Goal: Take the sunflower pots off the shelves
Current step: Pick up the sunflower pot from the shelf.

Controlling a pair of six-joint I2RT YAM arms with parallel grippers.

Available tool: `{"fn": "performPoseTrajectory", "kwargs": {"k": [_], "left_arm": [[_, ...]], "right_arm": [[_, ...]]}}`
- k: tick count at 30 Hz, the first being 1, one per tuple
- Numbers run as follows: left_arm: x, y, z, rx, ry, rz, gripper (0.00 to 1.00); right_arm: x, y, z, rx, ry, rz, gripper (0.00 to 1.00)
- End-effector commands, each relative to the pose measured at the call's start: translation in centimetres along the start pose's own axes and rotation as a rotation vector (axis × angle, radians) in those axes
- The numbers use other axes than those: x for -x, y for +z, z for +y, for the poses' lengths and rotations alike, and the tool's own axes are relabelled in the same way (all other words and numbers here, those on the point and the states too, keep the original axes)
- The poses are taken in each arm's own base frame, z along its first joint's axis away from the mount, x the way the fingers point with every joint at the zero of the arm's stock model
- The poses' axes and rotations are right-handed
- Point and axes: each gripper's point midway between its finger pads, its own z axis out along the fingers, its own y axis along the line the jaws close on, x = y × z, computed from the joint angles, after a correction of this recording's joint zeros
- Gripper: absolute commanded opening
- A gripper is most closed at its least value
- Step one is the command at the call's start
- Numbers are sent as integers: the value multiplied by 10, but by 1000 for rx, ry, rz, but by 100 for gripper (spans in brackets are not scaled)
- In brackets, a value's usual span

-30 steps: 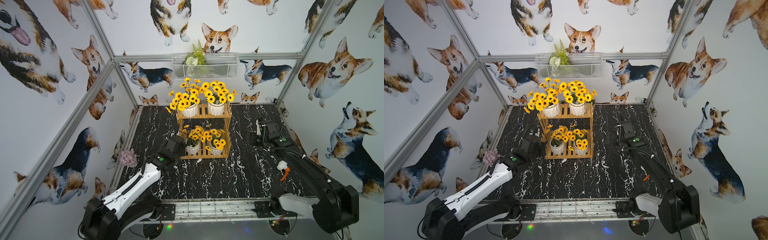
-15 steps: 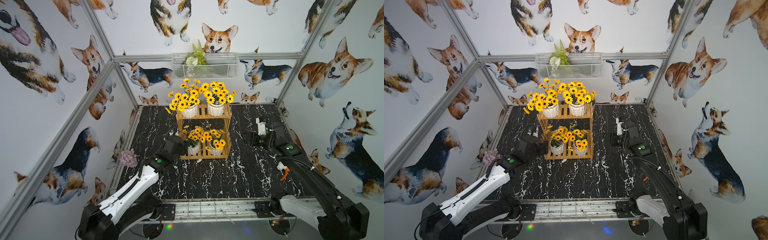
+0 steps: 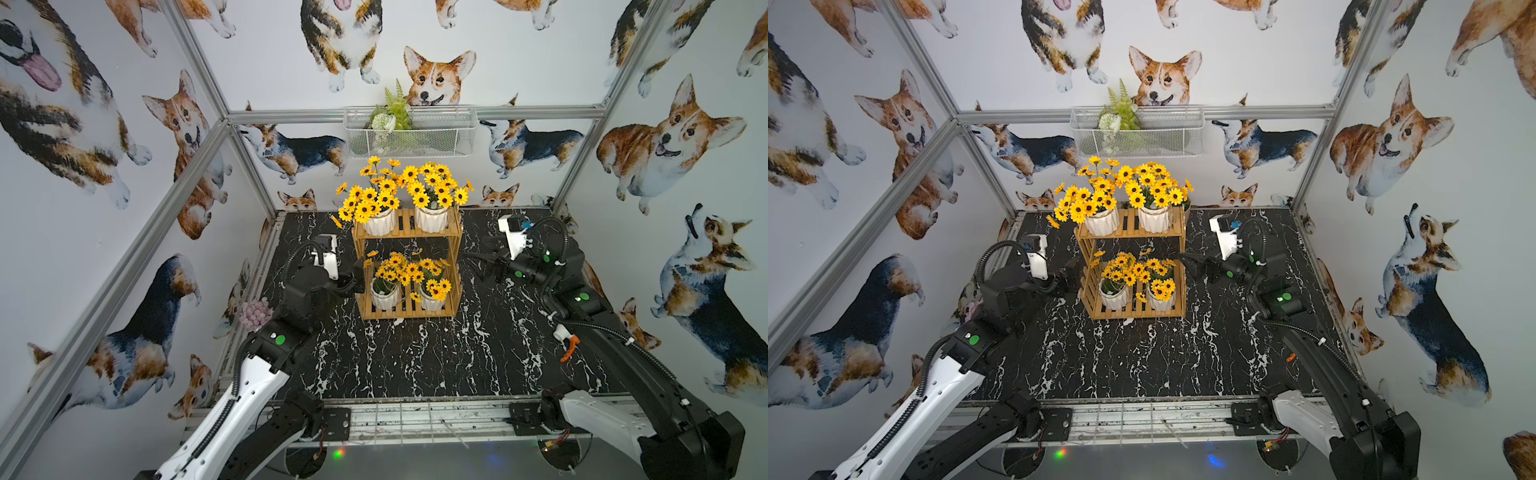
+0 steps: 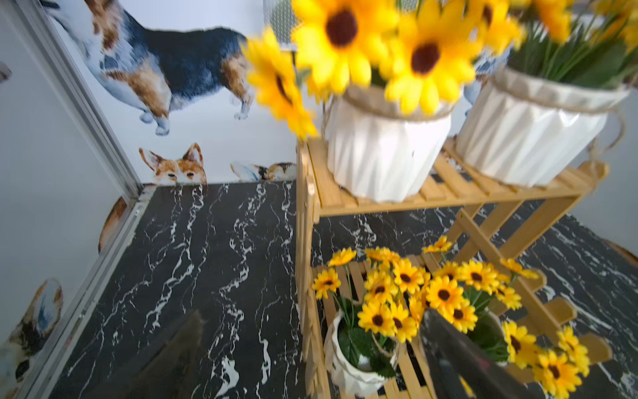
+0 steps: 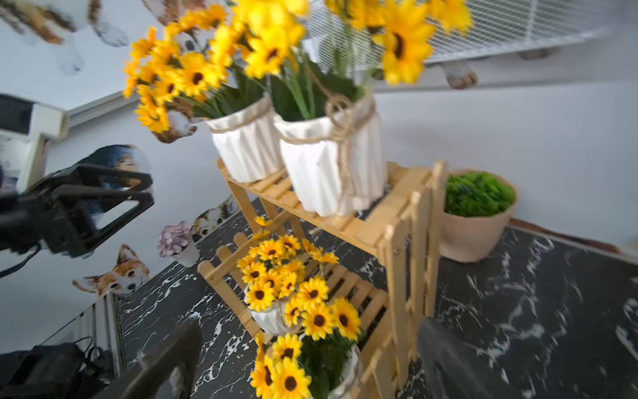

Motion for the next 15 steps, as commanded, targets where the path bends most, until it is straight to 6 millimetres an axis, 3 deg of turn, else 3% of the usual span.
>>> {"fn": "performPoseTrajectory", "kwargs": {"k": [1, 6, 15], "left_arm": [[24, -5, 2, -90, -52, -19, 100], [55, -2, 37, -104, -216, -104, 100], [89, 17, 54, -128, -258, -160, 100]], "right_arm": [[30, 2, 36, 197, -238, -93, 100], [40, 9, 40, 238, -317, -94, 100], [36, 41, 11, 228, -321, -39, 100]]}}
